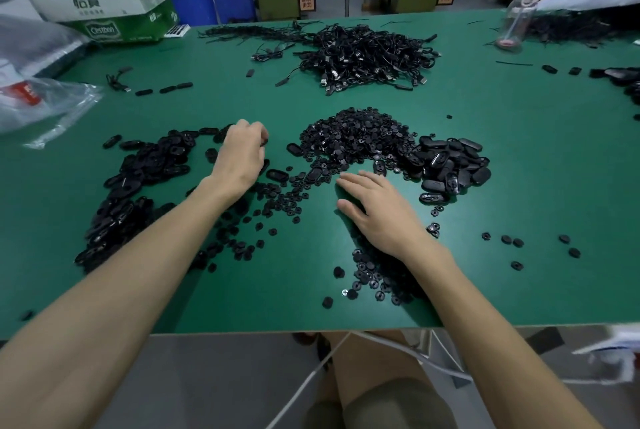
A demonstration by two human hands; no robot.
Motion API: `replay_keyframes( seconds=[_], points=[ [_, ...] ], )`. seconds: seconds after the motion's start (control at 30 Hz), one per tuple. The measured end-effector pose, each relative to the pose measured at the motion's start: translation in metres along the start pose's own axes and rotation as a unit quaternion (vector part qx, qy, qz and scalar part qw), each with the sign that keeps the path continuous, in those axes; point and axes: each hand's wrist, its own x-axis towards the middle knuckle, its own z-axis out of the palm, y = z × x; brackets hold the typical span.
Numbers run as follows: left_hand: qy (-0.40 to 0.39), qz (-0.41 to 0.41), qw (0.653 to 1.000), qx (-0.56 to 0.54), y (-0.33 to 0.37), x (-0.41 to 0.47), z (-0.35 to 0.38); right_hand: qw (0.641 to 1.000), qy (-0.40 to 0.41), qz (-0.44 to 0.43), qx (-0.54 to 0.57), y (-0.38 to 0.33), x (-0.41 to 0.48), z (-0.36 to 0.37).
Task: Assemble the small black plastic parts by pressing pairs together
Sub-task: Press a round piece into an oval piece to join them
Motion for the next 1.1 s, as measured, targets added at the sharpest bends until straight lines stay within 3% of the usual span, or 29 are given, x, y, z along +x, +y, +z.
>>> replay_keyframes(
  seconds=[0.07,0.1,0.13,0.2,0.27,0.4,0.6,0.73,0.97,1.1],
  points=[
    [0.022,-0.048,0.986,-0.161,0.02,-0.008,-0.007,0.999,0.037,0.005,0.027,0.0,-0.001,-0.001],
    [0.023,-0.081,0.961,-0.262,0.032,-0.014,-0.01,0.998,0.054,0.007,0.034,0.0,-0.002,-0.002],
    [0.006,-0.116,0.918,-0.379,0.044,-0.021,-0.012,0.997,0.066,0.009,0.035,0.0,-0.002,-0.003],
    [-0.059,-0.159,0.796,-0.582,0.067,-0.039,-0.012,0.995,0.087,0.017,0.039,0.001,-0.003,-0.005],
    [-0.096,-0.156,0.716,-0.674,0.086,-0.056,-0.003,0.994,0.097,0.025,0.052,0.0,-0.004,-0.007],
    [-0.101,-0.139,0.653,-0.738,0.109,-0.077,0.018,0.991,0.11,0.034,0.063,-0.003,-0.006,-0.009],
    [-0.036,-0.161,0.666,-0.728,0.115,-0.087,0.025,0.987,0.14,0.047,0.058,-0.004,-0.004,-0.008],
    [-0.011,-0.167,0.65,-0.741,0.113,-0.09,0.023,0.961,0.214,0.059,0.166,-0.006,-0.009,-0.012],
    [-0.009,-0.169,0.734,-0.657,0.115,-0.092,0.024,0.893,0.219,0.112,0.378,-0.003,-0.01,-0.021],
    [-0.007,-0.17,0.75,-0.639,0.113,-0.093,0.026,0.853,0.208,0.125,0.462,-0.005,-0.012,-0.024]
  ],
)
